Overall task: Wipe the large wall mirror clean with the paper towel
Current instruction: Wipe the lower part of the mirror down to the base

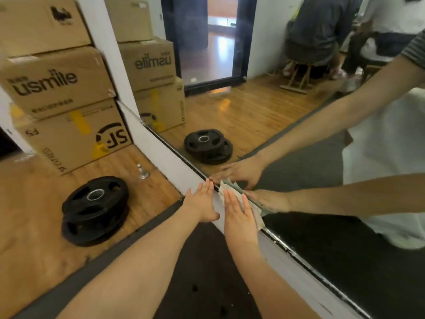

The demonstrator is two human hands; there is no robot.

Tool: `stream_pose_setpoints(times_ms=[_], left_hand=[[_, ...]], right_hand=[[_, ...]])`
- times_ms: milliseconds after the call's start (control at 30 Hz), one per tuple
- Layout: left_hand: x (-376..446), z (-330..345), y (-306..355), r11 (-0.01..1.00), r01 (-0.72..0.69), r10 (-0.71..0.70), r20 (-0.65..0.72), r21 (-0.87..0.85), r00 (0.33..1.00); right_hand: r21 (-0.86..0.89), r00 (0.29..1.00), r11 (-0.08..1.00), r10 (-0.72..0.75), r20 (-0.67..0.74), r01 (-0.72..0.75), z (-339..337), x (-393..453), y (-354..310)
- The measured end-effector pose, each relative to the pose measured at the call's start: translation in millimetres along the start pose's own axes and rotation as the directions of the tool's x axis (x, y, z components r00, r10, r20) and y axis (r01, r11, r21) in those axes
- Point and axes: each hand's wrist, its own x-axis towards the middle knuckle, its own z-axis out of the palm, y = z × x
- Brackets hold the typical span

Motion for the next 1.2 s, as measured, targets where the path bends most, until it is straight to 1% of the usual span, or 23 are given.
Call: stream_pose_setpoints(times_ms=[67, 200, 333, 433, 567, 600, 633, 667, 700, 733, 767, 800, 833, 900, 933, 967, 1000, 1067, 1100, 1133, 1167, 1200], left_hand=[[-3, -4, 2, 1.0, 0.002, -0.002, 0.011, -0.005, 1.0], [-3, 1, -2, 0.999, -0.031, 0.03, -0.023, -0.033, 0.999], [1, 13, -12, 0.995, -0.094, 0.089, -0.098, -0.043, 0.991], [5, 25, -24, 0.986, -0.159, 0.15, -0.185, -0.038, 0.971], [18, 43, -45, 0.963, -0.268, 0.246, -0.286, -0.04, 0.926], [20, 46, -49, 0.957, -0.289, 0.264, -0.306, -0.036, 0.914], [24, 47, -51, 0.943, -0.327, 0.29, -0.319, -0.068, 0.902], [26, 47, -51, 0.925, -0.358, 0.303, -0.322, -0.128, 0.897], [24, 46, -50, 0.904, -0.374, 0.3, -0.315, -0.206, 0.9], [23, 44, -48, 0.889, -0.369, 0.284, -0.306, -0.271, 0.909], [21, 39, -48, 0.886, -0.361, 0.277, -0.29, -0.292, 0.916], [19, 33, -48, 0.89, -0.352, 0.278, -0.268, -0.289, 0.922], [17, 30, -49, 0.897, -0.352, 0.289, -0.249, -0.267, 0.924], [17, 26, -51, 0.911, -0.362, 0.311, -0.246, -0.197, 0.918], [18, 27, -53, 0.913, -0.371, 0.322, -0.263, -0.166, 0.909], [21, 28, -55, 0.91, -0.387, 0.328, -0.309, -0.15, 0.893], [25, 33, -58, 0.904, -0.408, 0.343, -0.359, -0.124, 0.868], [33, 40, -70, 0.878, -0.476, 0.419, -0.416, -0.04, 0.807], [37, 43, -76, 0.857, -0.515, 0.469, -0.436, 0.017, 0.768], [42, 45, -83, 0.84, -0.538, 0.508, -0.453, 0.071, 0.733], [44, 46, -89, 0.829, -0.546, 0.536, -0.444, 0.118, 0.718], [45, 43, -92, 0.823, -0.547, 0.555, -0.412, 0.15, 0.723]], right_hand=[[-0.042, 1.0, 0.999, -0.008, 0.011, 0.009, 0, -1, 1], [-0.077, 1.0, 0.997, 0.003, 0.021, -0.002, 0, -3, 1], [-0.05, 0.996, 0.997, 0.068, 0.058, -0.066, 5, -2, -7], [-0.046, 0.995, 0.994, 0.101, 0.023, -0.1, 7, -1, -13], [-0.072, 0.988, 0.986, 0.151, 0.023, -0.149, 7, 1, -21], [-0.072, 0.986, 0.983, 0.168, -0.022, -0.169, 8, 3, -22], [-0.079, 0.983, 0.98, 0.178, -0.045, -0.181, 5, 4, -24], [-0.114, 0.984, 0.977, 0.177, -0.013, -0.177, 2, 4, -27], [-0.178, 0.985, 0.973, 0.161, 0.057, -0.149, -3, 5, -27], [-0.222, 0.987, 0.969, 0.134, 0.085, -0.113, -3, 7, -28], [-0.241, 0.985, 0.964, 0.14, 0.1, -0.113, -8, 10, -29], [-0.213, 0.976, 0.965, 0.179, 0.127, -0.15, -13, 12, -29], [-0.203, 0.971, 0.966, 0.191, 0.146, -0.16, -21, 15, -33], [-0.253, 0.963, 0.957, 0.191, 0.191, -0.139, -27, 14, -36], [-0.252, 0.959, 0.958, 0.191, 0.211, -0.136, -27, 13, -37], [-0.255, 0.962, 0.954, 0.207, 0.181, -0.157, -28, 15, -36], [-0.261, 0.966, 0.95, 0.214, 0.147, -0.17, -27, 16, -35], [-0.246, 0.965, 0.962, 0.168, 0.202, -0.117, -24, 13, -32], [-0.229, 0.956, 0.966, 0.175, 0.236, -0.121, -22, 11, -31], [-0.22, 0.963, 0.967, 0.175, 0.205, -0.129, -15, 10, -30], [-0.223, 0.978, 0.965, 0.167, 0.127, -0.135, -11, 9, -30], [-0.243, 0.98, 0.955, 0.19, 0.064, -0.169, -6, 8, -30]])
